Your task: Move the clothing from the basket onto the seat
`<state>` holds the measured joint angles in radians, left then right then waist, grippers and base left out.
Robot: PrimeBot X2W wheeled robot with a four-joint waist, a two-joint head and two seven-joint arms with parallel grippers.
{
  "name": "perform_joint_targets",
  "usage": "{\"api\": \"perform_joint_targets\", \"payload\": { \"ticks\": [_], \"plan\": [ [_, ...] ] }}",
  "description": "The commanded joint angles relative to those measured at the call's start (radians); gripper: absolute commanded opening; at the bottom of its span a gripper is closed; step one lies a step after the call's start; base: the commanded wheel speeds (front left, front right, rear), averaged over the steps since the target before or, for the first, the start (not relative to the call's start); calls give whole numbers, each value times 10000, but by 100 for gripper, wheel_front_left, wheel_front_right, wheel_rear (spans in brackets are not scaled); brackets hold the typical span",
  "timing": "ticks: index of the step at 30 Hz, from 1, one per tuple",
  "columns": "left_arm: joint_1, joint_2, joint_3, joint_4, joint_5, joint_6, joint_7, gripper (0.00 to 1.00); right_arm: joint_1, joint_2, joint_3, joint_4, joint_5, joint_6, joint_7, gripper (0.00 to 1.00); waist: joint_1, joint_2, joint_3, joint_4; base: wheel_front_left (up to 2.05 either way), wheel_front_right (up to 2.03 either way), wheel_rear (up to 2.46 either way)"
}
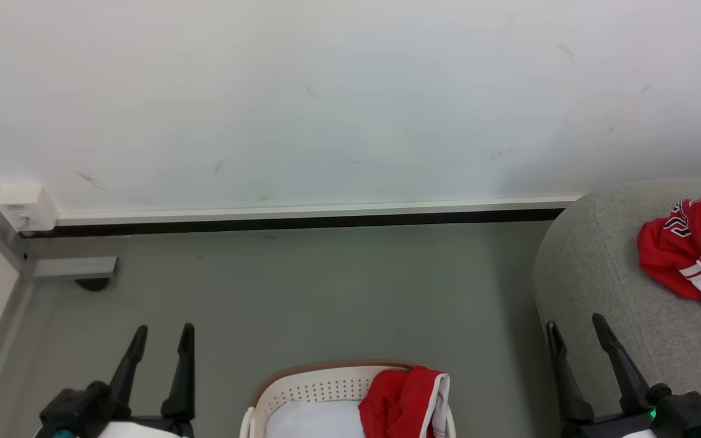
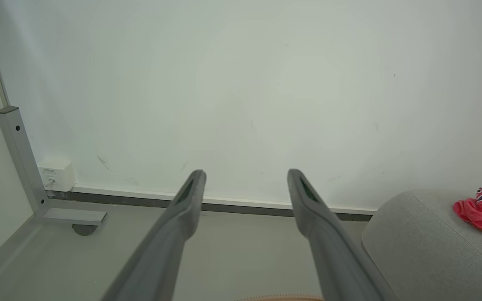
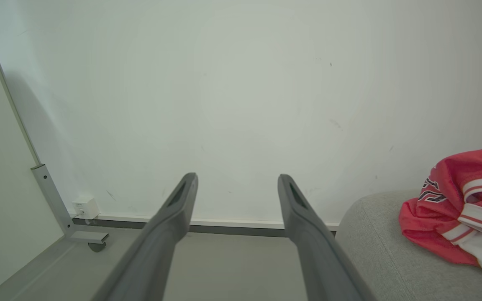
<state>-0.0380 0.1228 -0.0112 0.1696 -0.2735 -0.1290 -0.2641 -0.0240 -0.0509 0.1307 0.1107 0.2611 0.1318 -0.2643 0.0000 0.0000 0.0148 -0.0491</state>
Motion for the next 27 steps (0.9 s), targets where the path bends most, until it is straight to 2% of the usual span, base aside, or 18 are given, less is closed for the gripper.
{"api": "perform_joint_targets", "payload": {
  "ticks": [1,16,27],
  "plan": [
    [-82,99,15,15,-79,-29,-3,100,-133,6,4,-30,109,-22,0,100,0,0,7,-17,0,0,0],
    [-245,274,-263,54,-305,-10,-3,100,-363,4,-90,-195,178,-22,3,100,0,0,367,-929,0,0,0],
    [-880,703,-1282,437,-536,-10,-3,100,-671,3,-394,-604,302,-22,3,100,0,0,1428,-2124,0,0,0]
  ]
}}
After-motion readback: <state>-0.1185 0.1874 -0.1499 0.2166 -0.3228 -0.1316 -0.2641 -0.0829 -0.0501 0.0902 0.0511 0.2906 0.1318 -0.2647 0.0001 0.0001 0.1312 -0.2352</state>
